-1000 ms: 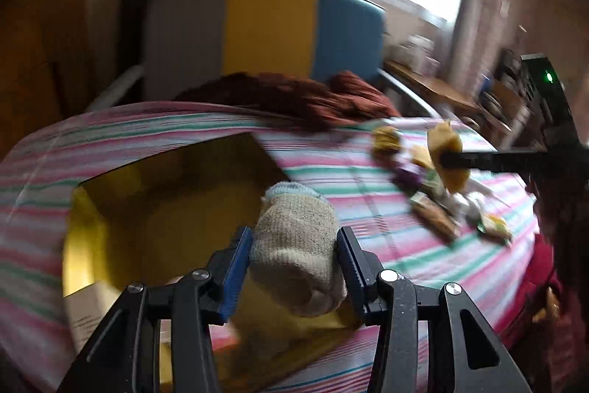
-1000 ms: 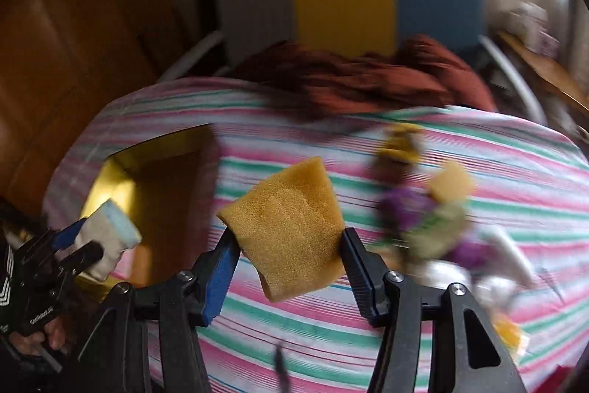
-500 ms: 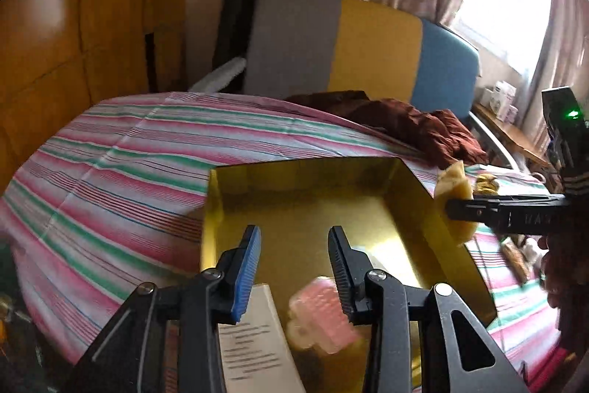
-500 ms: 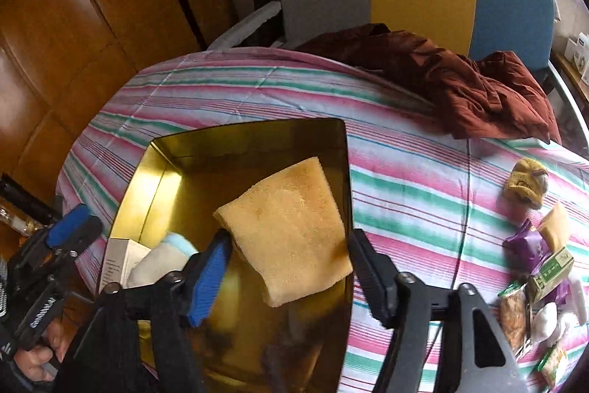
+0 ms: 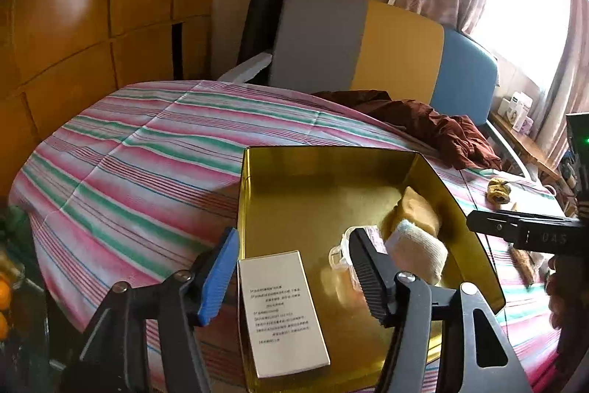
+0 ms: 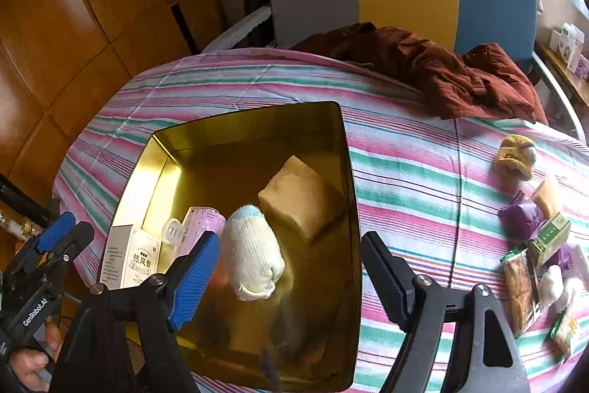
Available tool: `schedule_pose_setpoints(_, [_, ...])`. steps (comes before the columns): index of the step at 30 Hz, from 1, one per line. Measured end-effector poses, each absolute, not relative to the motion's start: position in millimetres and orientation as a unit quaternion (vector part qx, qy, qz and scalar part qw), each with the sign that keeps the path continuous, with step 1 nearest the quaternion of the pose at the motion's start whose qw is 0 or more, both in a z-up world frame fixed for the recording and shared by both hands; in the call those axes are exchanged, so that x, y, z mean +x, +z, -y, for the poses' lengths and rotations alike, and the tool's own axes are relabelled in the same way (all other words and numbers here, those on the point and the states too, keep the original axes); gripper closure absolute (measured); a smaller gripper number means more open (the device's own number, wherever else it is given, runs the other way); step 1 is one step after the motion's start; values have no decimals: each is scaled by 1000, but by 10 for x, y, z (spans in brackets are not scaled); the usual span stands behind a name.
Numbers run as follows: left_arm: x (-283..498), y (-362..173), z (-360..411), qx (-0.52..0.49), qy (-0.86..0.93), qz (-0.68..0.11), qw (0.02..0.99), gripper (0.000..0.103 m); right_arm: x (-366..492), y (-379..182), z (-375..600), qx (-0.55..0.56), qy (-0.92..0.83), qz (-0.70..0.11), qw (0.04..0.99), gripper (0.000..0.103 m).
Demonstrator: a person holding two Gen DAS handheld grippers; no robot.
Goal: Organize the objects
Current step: 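Place the yellow sponge and white sock roll into the gold tray with both tools, then move both tools back toward the remaining items on the cloth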
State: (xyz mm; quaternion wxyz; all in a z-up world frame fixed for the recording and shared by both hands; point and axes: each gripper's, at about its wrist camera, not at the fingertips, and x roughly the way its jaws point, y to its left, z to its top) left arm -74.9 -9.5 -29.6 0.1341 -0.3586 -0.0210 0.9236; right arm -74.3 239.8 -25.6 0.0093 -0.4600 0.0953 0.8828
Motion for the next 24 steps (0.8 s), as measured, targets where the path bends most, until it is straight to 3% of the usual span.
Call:
schedule_pose_setpoints(6, [-595, -221, 57, -347, 930, 11, 125, 29, -611, -211, -2229, -442, 894, -73, 11, 23])
schedule_pose_setpoints(24, [-251, -56, -164, -311, 940, -37, 133, 21, -315, -240, -2105, -424, 904, -46, 25, 22])
